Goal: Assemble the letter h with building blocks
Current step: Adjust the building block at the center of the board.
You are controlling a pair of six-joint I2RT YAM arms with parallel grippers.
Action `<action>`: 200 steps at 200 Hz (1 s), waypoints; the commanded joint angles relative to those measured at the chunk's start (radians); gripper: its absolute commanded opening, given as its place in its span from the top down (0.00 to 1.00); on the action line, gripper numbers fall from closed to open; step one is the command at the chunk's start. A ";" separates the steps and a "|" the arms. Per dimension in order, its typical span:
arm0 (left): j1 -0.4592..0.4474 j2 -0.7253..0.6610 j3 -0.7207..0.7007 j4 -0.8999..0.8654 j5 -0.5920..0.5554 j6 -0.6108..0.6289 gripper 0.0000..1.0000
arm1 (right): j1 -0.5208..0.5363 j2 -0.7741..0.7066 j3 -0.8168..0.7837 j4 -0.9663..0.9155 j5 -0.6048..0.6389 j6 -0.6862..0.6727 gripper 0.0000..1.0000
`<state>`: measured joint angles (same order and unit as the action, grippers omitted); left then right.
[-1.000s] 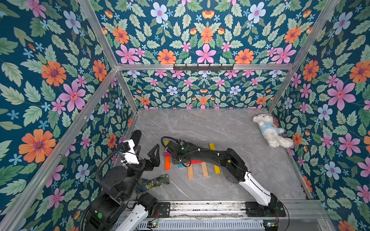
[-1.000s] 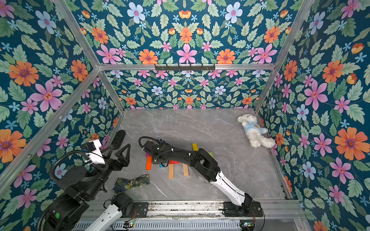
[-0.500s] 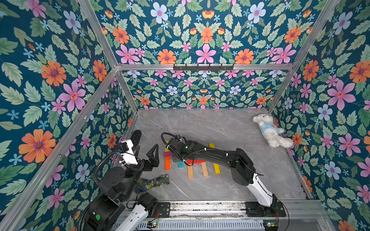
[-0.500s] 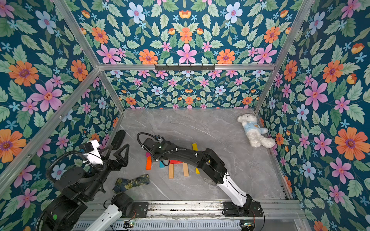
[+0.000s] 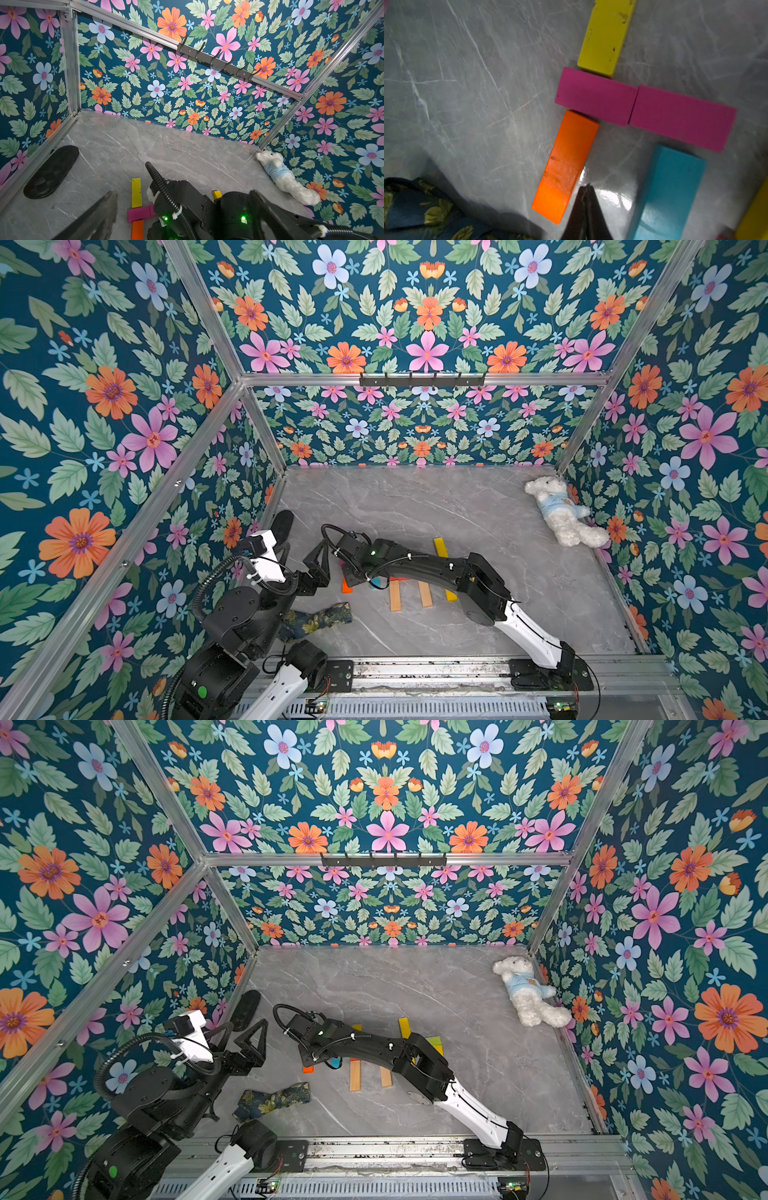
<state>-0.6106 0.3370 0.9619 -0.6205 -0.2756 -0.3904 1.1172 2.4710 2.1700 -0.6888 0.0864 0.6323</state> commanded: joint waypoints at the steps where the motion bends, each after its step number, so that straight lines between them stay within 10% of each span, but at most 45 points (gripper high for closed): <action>1: 0.000 -0.001 0.005 0.005 -0.011 0.005 0.01 | -0.006 0.006 -0.003 -0.022 0.002 0.005 0.93; 200: 0.000 0.007 0.001 0.002 -0.019 0.012 0.01 | -0.022 0.091 0.076 -0.026 -0.048 0.013 0.85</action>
<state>-0.6106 0.3416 0.9649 -0.6224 -0.2882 -0.3904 1.0954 2.5515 2.2440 -0.6926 0.0406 0.6369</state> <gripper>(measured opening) 0.994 0.150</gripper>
